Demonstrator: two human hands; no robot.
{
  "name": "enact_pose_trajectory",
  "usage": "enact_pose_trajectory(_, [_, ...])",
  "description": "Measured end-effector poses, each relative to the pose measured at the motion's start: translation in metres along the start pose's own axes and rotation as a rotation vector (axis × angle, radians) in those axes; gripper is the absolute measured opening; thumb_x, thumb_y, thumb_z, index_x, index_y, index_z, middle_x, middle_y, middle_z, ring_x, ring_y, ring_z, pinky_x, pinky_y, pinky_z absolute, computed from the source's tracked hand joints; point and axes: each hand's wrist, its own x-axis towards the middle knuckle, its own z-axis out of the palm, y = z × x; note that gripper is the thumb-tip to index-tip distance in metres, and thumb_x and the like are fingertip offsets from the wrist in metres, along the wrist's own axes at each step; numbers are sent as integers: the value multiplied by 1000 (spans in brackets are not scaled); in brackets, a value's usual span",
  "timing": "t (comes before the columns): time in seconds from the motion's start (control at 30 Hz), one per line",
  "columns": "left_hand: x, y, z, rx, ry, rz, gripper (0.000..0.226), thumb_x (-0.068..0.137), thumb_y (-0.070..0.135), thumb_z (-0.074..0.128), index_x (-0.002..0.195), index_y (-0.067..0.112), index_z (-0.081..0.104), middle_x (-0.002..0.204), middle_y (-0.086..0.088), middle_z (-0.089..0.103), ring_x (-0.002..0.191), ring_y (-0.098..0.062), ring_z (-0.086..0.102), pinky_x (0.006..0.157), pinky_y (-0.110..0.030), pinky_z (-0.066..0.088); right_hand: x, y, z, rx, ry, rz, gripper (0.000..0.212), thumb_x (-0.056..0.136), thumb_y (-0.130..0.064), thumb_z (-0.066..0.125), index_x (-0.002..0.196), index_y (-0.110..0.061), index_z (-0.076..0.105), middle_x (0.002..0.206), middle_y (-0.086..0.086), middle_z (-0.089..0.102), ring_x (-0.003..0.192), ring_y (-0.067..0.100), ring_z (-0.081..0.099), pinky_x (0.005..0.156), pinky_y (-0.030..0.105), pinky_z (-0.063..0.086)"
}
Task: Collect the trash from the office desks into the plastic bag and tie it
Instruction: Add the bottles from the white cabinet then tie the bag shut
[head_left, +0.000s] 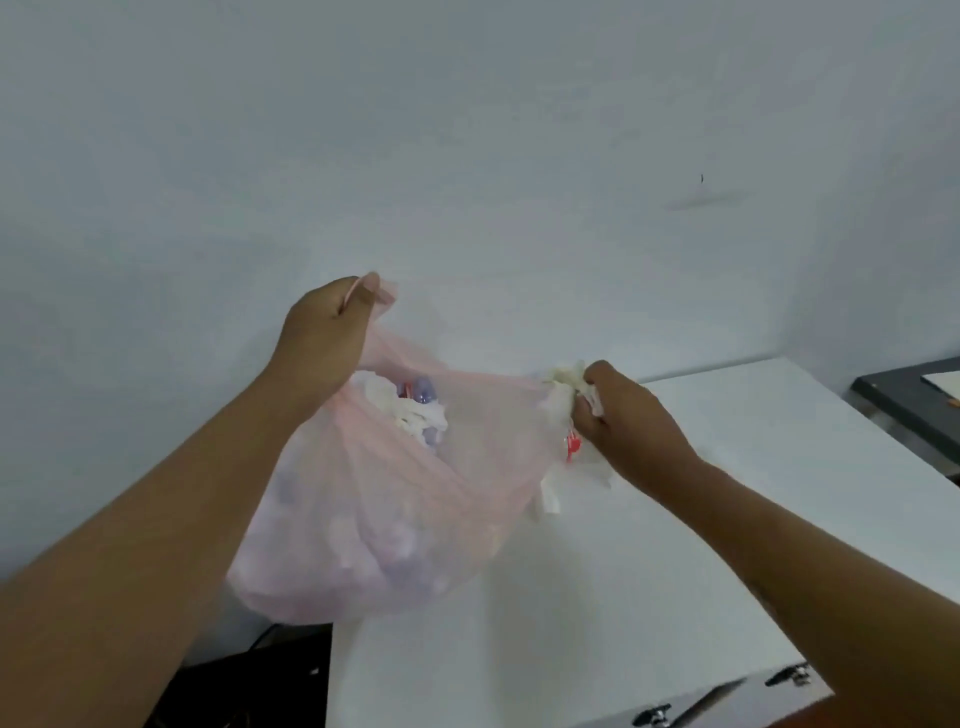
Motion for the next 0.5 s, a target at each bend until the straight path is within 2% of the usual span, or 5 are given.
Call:
enact_pose_trajectory(0.07, [1, -1, -6, -14, 11, 0, 38, 104, 42, 40, 102, 22, 72, 108, 13, 69, 104, -5, 60, 82, -11, 39, 24, -37, -8, 6, -18, -141, 18, 95, -30, 50, 91, -14, 43, 72, -1, 50, 64, 19, 47, 55, 34, 32])
enact_pose_trajectory(0.23, [2, 5, -18, 10, 51, 0, 39, 105, 41, 39, 104, 21, 72, 107, 10, 67, 100, -9, 58, 74, -7, 37, 51, -103, 19, 84, -182, -413, 15, 95, -29, 53, 92, -20, 42, 76, -7, 46, 66, 10, 41, 57, 22, 28])
enact_pose_trajectory(0.33, [1, 5, -22, 7, 55, -2, 39, 105, 40, 38, 104, 22, 72, 108, 11, 68, 101, -7, 59, 76, -8, 38, 66, -109, 46, 116, -394, -364, 43, 88, -55, 59, 123, -32, 49, 115, 0, 53, 105, 14, 46, 86, 31, 39])
enact_pose_trajectory(0.4, [1, 5, -24, 8, 47, -10, 39, 105, 41, 37, 104, 23, 72, 110, 11, 68, 102, -8, 60, 78, -11, 39, 71, -106, 52, 79, -513, -283, 77, 81, -73, 51, 148, -46, 23, 153, 2, 32, 140, 25, 25, 113, 46, 26])
enact_pose_trajectory(0.5, [1, 1, -22, -14, 25, -4, 39, 105, 43, 38, 104, 24, 72, 114, 12, 69, 107, -8, 60, 83, -16, 40, 68, -94, 46, 225, -617, -133, 79, 86, -72, 43, 151, -48, 5, 164, -9, 3, 150, 19, -4, 121, 48, 5])
